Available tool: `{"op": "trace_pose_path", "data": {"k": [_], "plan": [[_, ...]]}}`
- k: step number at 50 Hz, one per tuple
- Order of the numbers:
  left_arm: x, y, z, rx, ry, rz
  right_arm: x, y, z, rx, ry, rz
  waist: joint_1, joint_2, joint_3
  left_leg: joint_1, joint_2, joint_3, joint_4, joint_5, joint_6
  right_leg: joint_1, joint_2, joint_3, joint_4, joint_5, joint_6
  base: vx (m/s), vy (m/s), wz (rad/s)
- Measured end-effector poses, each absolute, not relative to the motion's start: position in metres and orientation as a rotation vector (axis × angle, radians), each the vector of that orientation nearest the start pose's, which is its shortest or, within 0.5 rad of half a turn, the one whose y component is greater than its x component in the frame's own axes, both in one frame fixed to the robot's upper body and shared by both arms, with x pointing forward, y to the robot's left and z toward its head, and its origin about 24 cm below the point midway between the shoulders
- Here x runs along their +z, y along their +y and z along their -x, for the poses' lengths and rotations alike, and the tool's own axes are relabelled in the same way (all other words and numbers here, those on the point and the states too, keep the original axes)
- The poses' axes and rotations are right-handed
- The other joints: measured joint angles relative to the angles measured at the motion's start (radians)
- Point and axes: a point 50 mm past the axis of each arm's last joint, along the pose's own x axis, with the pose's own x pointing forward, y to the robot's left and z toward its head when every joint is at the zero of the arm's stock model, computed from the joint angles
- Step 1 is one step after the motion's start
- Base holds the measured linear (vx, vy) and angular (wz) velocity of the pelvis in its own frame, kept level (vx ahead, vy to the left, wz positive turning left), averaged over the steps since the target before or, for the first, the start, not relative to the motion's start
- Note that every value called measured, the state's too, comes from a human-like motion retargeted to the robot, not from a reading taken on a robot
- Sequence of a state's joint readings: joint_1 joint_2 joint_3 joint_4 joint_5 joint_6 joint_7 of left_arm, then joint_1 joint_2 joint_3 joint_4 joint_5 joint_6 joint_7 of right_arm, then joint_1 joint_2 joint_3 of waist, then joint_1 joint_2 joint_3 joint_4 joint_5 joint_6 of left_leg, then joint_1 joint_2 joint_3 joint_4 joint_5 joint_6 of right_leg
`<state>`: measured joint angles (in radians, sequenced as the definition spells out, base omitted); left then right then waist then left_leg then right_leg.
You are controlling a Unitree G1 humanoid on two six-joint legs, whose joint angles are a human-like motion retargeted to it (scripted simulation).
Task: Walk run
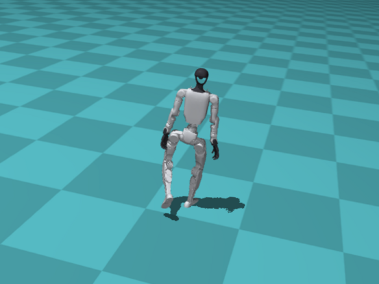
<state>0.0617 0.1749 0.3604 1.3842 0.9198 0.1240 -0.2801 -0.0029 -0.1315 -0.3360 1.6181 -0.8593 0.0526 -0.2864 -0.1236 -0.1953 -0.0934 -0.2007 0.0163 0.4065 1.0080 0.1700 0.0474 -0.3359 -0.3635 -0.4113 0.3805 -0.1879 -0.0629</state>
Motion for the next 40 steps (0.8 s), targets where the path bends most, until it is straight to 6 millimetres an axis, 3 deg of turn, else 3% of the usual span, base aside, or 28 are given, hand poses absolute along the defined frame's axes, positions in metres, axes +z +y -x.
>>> {"op": "trace_pose_path", "data": {"k": [3,7,9,11,13,16,18,20,22,23,25,27,28,30,33,35,37,40], "plan": [[-0.172,0.214,0.048,-0.421,1.825,-0.293,-0.168,-0.227,-0.055,-0.002,1.387,0.827,0.079,0.029,0.014,-0.155,-0.016,0.005,-0.091,-0.034,-0.057,0.134,0.12,-0.021,-0.151,0.022,0.019,0.98,-0.27,-0.73],[-0.164,0.19,0.105,-0.319,1.941,-0.056,-0.147,-0.244,-0.134,-0.093,1.132,0.873,0.193,0.058,0.037,-0.302,0.061,0.167,-0.355,-0.118,0.014,0.279,0.24,0.011,-0.268,-0.009,0.031,1.07,-0.17,-1.0],[-0.158,0.176,0.128,-0.28,1.992,0.079,-0.131,-0.248,-0.17,-0.131,1.017,0.864,0.233,0.095,0.047,-0.374,0.053,0.119,-0.545,-0.166,0.044,0.363,0.304,0.037,-0.322,-0.035,0.029,0.9,-0.01,-1.11],[-0.151,0.167,0.144,-0.263,2.042,0.184,-0.117,-0.247,-0.198,-0.169,0.92,0.836,0.248,0.112,0.045,-0.436,0.018,0.025,-0.71,-0.199,0.075,0.426,0.335,0.056,-0.348,-0.064,0.036,1.32,0.04,-0.67],[-0.145,0.166,0.156,-0.268,2.089,0.243,-0.103,-0.247,-0.219,-0.201,0.822,0.807,0.261,0.11,0.031,-0.495,-0.009,-0.076,-0.839,-0.17,0.064,0.463,0.339,0.074,-0.348,-0.087,0.055,1.2,0.07,-0.44],[-0.144,0.171,0.158,-0.313,2.105,0.225,-0.088,-0.241,-0.233,-0.177,0.7,0.802,0.284,0.115,0.018,-0.527,-0.008,-0.08,-0.826,-0.187,0.072,0.528,0.341,0.118,-0.319,-0.07,0.142,1.1,0.09,-0.41],[-0.149,0.181,0.148,-0.344,2.065,0.129,-0.092,-0.239,-0.222,-0.125,0.682,0.843,0.295,0.129,-0.002,-0.488,0.0,-0.008,-0.758,-0.147,0.109,0.572,0.356,0.137,-0.272,0.014,0.205,1.29,0.12,-0.09],[-0.152,0.19,0.141,-0.373,2.033,0.03,-0.103,-0.247,-0.196,-0.091,0.74,0.881,0.334,0.142,-0.029,-0.448,0.008,-0.08,-0.746,-0.078,0.106,0.596,0.367,0.12,-0.218,0.147,0.207,1.61,0.18,-0.41],[-0.16,0.197,0.12,-0.332,1.947,-0.068,-0.125,-0.239,-0.16,-0.003,0.856,0.913,0.368,0.132,-0.038,-0.423,0.022,-0.18,-0.639,-0.171,0.114,0.557,0.304,0.091,-0.005,0.416,0.196,1.58,-0.04,-0.75],[-0.162,0.201,0.112,-0.303,1.913,-0.095,-0.133,-0.233,-0.15,0.022,0.893,0.913,0.343,0.142,-0.033,-0.394,0.012,-0.269,-0.627,-0.204,0.096,0.528,0.315,0.091,0.097,0.477,0.201,1.44,-0.09,0.07],[-0.167,0.214,0.086,-0.219,1.818,-0.162,-0.151,-0.227,-0.118,0.092,1.006,0.914,0.282,0.172,-0.015,-0.247,0.049,-0.177,-0.644,-0.285,0.128,0.418,0.337,0.105,0.389,0.423,0.198,1.17,-0.05,0.53],[-0.171,0.222,0.06,-0.151,1.746,-0.207,-0.16,-0.228,-0.094,0.163,1.105,0.955,0.246,0.175,-0.01,-0.161,0.056,-0.135,-0.699,-0.297,0.129,0.271,0.349,0.156,0.561,0.325,0.242,1.08,-0.03,0.37],[-0.172,0.229,0.038,-0.094,1.697,-0.228,-0.165,-0.227,-0.079,0.221,1.175,1.001,0.204,0.174,0.002,-0.113,0.014,-0.177,-0.738,-0.305,0.138,0.155,0.356,0.185,0.659,0.269,0.27,0.96,-0.06,0.6],[-0.172,0.237,-0.002,-0.031,1.619,-0.251,-0.17,-0.227,-0.052,0.291,1.294,1.066,0.121,0.172,0.016,-0.035,-0.046,-0.259,-0.807,-0.307,0.142,-0.004,0.32,0.158,0.717,0.187,0.237,0.72,-0.05,0.88],[-0.165,0.246,-0.07,-0.067,1.433,-0.273,-0.17,-0.233,-0.014,0.353,1.441,1.061,0.038,0.158,0.023,0.084,-0.077,-0.212,-0.893,-0.328,0.138,-0.156,0.121,0.011,0.608,0.086,0.12,1.08,-0.05,0.88],[-0.151,0.258,-0.114,-0.095,1.291,-0.308,-0.17,-0.233,0.01,0.406,1.518,1.019,-0.01,0.138,0.024,0.151,-0.114,-0.234,-0.936,-0.346,0.122,-0.256,0.055,-0.019,0.458,0.03,0.069,0.95,-0.13,0.77],[-0.134,0.267,-0.153,-0.089,1.156,-0.375,-0.169,-0.231,0.035,0.444,1.598,0.961,-0.032,0.117,0.021,0.217,-0.137,-0.238,-0.959,-0.379,0.1,-0.334,0.053,0.023,0.252,0.011,0.067,1.02,-0.18,0.58],[-0.104,0.274,-0.206,-0.057,0.962,-0.497,-0.165,-0.227,0.072,0.467,1.723,0.858,-0.038,0.113,-0.001,0.296,-0.15,-0.27,-0.978,-0.421,0.072,-0.452,0.08,0.132,-0.003,-0.005,0.015,1.26,-0.27,0.63]]}}
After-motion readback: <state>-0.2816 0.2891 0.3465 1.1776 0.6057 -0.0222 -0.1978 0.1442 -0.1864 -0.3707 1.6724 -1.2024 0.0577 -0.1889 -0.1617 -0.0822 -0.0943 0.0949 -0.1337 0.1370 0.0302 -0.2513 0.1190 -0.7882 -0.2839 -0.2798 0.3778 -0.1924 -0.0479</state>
